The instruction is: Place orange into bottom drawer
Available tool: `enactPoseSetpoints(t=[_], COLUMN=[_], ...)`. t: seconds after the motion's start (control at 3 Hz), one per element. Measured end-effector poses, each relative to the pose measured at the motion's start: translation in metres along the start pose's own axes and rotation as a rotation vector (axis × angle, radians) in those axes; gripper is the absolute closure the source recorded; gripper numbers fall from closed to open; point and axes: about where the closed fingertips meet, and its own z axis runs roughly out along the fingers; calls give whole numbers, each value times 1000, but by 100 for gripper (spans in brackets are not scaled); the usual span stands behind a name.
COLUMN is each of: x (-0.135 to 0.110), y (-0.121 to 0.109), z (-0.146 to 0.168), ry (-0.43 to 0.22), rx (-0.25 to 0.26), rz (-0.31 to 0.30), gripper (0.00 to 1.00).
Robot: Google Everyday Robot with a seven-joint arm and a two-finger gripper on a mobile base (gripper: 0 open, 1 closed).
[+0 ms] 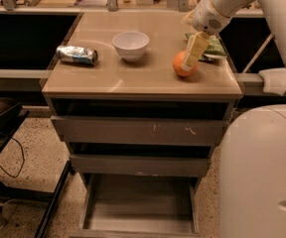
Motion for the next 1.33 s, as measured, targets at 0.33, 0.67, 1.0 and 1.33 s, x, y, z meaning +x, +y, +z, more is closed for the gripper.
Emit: enactPoseSetpoints(t=[0.33, 0.67, 1.0, 1.33], x=[0, 14, 36, 64], y=[0, 2, 11, 24], z=[0, 14, 24, 14], ry=[0, -19, -69, -130], rx=[0, -15, -21, 25], rz=[0, 29, 66, 113], gripper=[0, 0, 0, 0])
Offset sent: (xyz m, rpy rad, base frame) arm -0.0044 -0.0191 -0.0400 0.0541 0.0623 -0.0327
